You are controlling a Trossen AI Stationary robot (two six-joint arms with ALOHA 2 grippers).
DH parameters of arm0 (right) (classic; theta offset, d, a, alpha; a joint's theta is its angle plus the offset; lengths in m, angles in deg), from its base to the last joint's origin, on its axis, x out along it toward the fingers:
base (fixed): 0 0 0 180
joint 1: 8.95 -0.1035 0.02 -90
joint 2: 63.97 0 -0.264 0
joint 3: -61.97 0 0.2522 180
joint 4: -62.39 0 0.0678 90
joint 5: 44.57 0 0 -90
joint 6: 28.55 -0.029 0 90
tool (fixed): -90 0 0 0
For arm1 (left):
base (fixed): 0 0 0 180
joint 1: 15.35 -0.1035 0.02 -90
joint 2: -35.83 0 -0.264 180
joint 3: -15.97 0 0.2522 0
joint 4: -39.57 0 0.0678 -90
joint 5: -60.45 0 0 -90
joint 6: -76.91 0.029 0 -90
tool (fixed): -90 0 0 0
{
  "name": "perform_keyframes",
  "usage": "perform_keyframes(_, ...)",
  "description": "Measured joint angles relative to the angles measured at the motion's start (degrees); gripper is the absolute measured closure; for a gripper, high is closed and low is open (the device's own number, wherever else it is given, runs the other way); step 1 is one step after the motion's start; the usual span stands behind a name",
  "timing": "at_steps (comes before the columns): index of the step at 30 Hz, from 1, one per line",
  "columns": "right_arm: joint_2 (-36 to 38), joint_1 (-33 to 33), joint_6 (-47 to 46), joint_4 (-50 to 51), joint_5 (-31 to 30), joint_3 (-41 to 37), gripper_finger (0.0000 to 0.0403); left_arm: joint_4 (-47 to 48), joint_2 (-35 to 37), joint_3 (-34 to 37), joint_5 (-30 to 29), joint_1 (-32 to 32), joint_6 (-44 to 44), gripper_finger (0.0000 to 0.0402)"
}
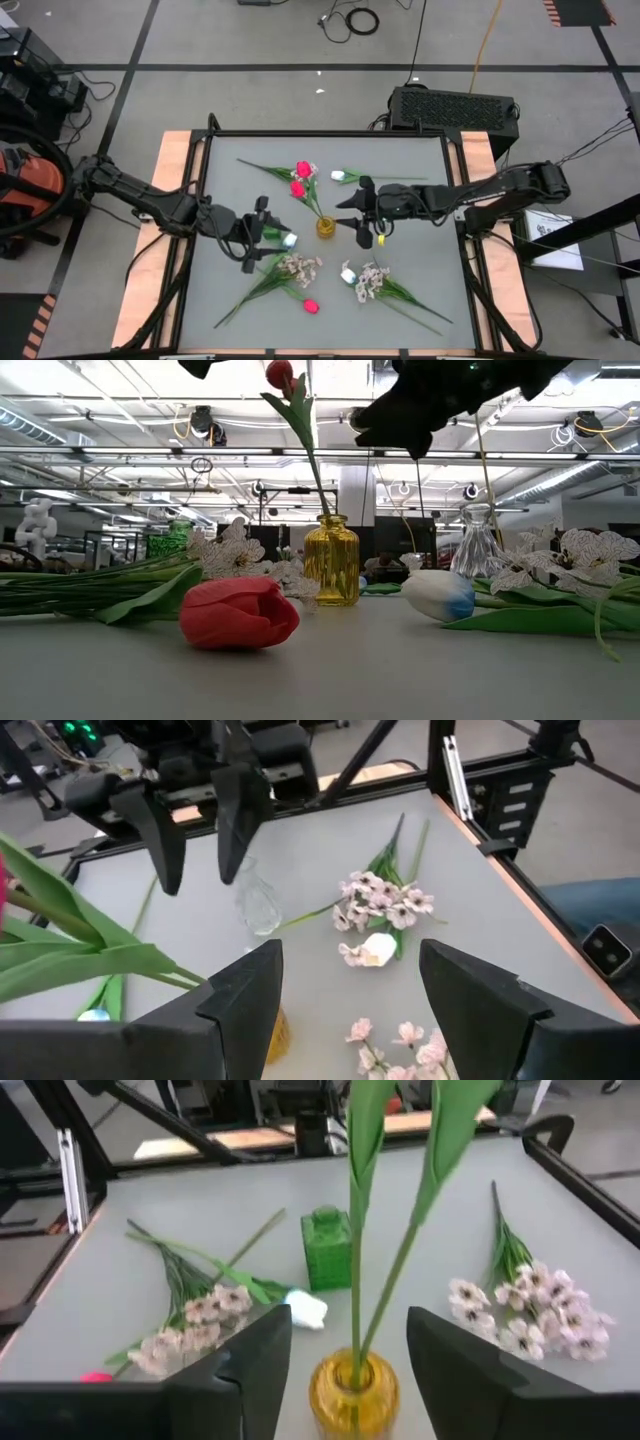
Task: Sort flowers into vase by color
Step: Put the pink flower into the yellow flower vase
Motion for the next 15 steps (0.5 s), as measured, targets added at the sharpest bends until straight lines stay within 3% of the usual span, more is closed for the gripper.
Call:
perform_keyframes(10, 4.4, -0.16, 0.04, 5.24, 0.11, 0.0, 0.0216, 0.68, 0.0, 0.0, 0.0, 5.92, -4.34, 0.0158)
perform_keyframes(15, 6.17, -0.5, -1.57, 8.66, -0.09, 0.0, 0.0216, 5.73, -1.32, 0.28, -0.97, 12.4, -16.13, 0.0158)
